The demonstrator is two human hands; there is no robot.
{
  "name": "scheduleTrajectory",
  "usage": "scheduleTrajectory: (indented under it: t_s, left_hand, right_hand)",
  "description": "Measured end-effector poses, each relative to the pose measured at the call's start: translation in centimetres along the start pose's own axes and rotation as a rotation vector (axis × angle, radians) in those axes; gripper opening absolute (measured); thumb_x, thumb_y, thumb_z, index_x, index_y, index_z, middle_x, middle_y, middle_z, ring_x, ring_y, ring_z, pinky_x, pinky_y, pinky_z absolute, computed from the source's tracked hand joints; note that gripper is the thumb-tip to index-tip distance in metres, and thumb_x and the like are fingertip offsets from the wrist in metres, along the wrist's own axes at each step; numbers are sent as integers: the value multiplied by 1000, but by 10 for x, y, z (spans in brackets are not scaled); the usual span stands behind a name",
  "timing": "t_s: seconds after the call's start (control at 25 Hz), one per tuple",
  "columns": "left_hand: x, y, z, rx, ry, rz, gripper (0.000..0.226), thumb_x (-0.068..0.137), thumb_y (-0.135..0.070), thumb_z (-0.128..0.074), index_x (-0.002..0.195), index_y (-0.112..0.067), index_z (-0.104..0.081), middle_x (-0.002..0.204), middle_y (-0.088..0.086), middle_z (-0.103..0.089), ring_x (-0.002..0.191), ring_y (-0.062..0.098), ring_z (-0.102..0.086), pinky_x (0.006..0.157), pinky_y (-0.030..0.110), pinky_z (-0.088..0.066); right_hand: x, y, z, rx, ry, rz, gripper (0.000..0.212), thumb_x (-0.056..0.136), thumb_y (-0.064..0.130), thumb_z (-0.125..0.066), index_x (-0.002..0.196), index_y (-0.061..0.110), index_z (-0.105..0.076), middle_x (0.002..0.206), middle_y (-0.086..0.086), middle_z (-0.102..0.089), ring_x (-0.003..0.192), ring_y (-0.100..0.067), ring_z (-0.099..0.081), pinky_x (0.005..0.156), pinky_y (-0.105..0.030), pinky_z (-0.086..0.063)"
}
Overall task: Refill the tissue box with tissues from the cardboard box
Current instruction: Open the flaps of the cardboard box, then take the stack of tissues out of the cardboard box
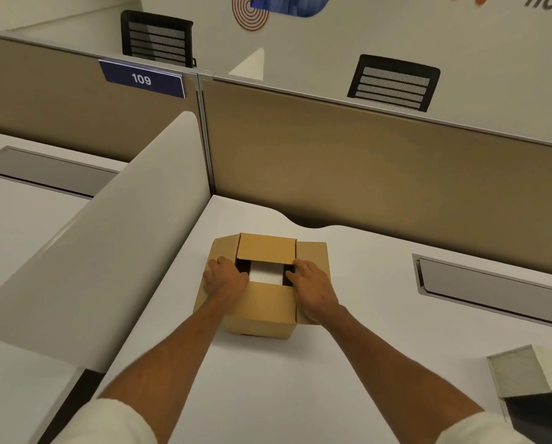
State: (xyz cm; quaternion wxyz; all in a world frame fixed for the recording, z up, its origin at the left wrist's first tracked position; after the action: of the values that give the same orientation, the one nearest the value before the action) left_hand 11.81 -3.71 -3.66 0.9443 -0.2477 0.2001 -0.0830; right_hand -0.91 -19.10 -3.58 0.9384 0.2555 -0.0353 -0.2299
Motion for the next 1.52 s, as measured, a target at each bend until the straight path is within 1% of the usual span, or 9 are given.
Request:
scheduleTrajectory:
  t_s: [0.16,0.4,0.52,0.64,0.8,0.96,1.28,1.4,1.52]
  left_hand:
    - [7,2,7,-21,90,39,61,78,-41,-68,123,-6,-47,131,15,-44,118,35,-45,92,44,-45]
    - [6,8,24,119,163,11,82,70,-57,-71,130,-9,-45,135,15,-45,121,34,-46,101,51,-44]
    - [-3,0,30,169,319,-75,99,68,-55,-76,144,-11,-30,150,13,-32,135,35,-35,107,50,-39]
    - [-16,1,28,395,491,-224,124,59,-64,-78,150,-12,-13,161,12,-8,147,35,-12,116,56,-24]
    - [-16,24,12,538,480,-301,149,42,-75,-77,151,-19,7,162,6,15,149,35,9,113,70,-5]
    - [-10,40,-8,596,402,-375,163,28,-83,-72,148,-23,20,161,4,20,149,33,12,109,71,3]
    - [-5,46,-19,612,344,-391,164,31,-84,-70,147,-18,23,162,7,15,149,33,8,110,70,5]
    - [-4,46,-19,617,355,-384,166,29,-84,-71,147,-17,23,162,7,15,149,33,8,110,70,5]
    - [-4,46,-17,629,351,-375,165,28,-85,-70,148,-17,22,162,7,15,149,34,8,110,70,4]
  right_hand:
    - [8,-6,3,7,-13,-63,38,97,24,-39,135,23,-42,131,-13,-45,117,-34,-45,99,-48,-41]
    - [28,-1,20,-185,17,-54,58,99,17,-40,150,29,-16,120,-12,-53,98,-23,-53,76,-29,-46]
    - [40,1,28,-120,38,-81,63,98,15,-44,151,29,-13,118,-13,-59,97,-25,-60,71,-29,-47]
    - [54,2,27,-118,83,-116,70,94,17,-50,151,30,-10,114,-15,-61,89,-25,-62,61,-29,-44]
    - [67,-5,18,-186,139,-159,70,94,32,-50,151,30,-8,125,-17,-56,105,-33,-60,79,-38,-50]
    - [80,-12,8,-241,199,-201,64,96,44,-39,150,31,-9,135,-18,-51,119,-37,-53,98,-48,-43]
    - [83,-11,5,-219,253,-257,57,96,29,-41,148,28,-17,129,-21,-49,112,-38,-55,96,-47,-48]
    - [74,6,14,-168,37,-214,51,97,31,-44,143,16,-30,131,-18,-50,114,-34,-54,93,-42,-48]
    - [58,31,-3,150,-56,-263,52,94,33,-52,136,5,-36,134,-16,-49,120,-31,-53,97,-38,-47]
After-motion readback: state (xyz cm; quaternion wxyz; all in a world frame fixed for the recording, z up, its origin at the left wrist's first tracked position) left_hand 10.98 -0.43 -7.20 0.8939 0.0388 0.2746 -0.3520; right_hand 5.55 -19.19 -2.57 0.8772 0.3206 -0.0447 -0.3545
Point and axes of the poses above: each hand's wrist, its own x-axis towards the middle knuckle, its own z-axis out of the back of the hand, y = z × x, the point moved 6 cm from there along x, towards the middle knuckle
